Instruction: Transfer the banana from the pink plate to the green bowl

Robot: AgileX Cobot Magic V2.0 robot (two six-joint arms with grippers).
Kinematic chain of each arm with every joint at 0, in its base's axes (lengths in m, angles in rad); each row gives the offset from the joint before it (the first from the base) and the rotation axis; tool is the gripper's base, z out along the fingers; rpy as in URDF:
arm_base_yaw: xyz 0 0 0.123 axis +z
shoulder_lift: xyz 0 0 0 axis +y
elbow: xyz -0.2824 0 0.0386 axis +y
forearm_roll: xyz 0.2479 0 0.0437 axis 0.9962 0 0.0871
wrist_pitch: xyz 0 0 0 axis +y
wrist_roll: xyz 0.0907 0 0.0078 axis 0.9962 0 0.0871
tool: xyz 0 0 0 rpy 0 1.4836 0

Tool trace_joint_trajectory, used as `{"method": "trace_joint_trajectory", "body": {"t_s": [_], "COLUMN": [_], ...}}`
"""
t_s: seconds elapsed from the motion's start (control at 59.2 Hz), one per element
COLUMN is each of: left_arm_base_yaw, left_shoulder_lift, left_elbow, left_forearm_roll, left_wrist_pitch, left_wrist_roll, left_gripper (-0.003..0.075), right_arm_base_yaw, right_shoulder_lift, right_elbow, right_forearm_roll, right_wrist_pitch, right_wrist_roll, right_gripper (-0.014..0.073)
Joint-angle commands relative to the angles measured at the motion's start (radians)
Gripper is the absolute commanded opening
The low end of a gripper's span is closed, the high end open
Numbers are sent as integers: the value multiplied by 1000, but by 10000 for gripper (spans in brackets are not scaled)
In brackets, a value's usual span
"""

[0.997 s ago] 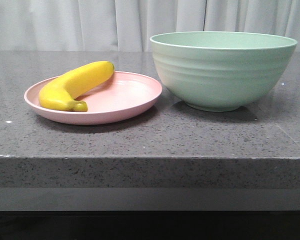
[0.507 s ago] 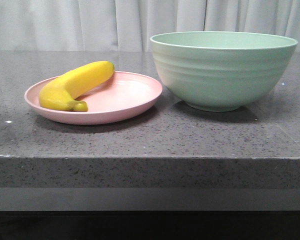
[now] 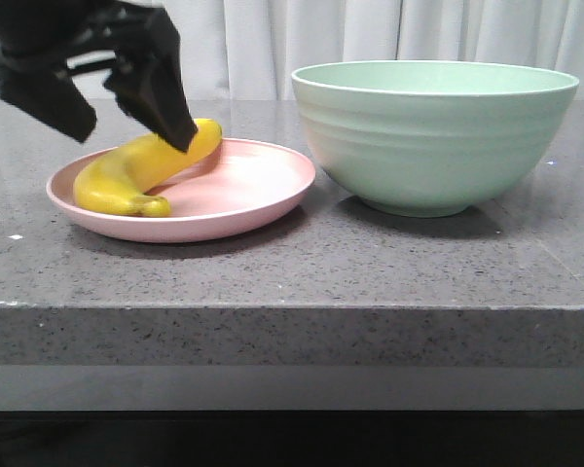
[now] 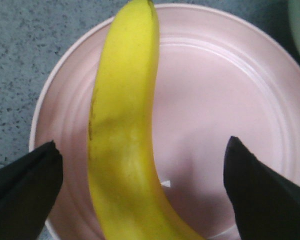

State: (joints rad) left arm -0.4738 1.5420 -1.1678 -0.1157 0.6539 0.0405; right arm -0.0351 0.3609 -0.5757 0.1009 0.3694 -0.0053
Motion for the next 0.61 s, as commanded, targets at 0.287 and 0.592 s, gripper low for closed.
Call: {"method": "trace_joint_trajectory", "body": {"t_s": [0.287, 0.592], "left_arm_base_yaw": [-8, -8], "left_shoulder_lift": [36, 54], "left_elbow": [-38, -38], "left_forearm_roll": [-12, -12], "left_wrist_pitch": [-48, -51], "left_wrist_roll": [-5, -5], "left_gripper": [603, 314], "right_arm_base_yaw": [-3, -3], "right_shoulder_lift": [16, 16], "right_elbow": [-35, -35], "right_forearm_roll": [-1, -1], "right_wrist_pitch": [-77, -77], "right_wrist_roll": [-8, -8], "right_gripper": [540, 540]}}
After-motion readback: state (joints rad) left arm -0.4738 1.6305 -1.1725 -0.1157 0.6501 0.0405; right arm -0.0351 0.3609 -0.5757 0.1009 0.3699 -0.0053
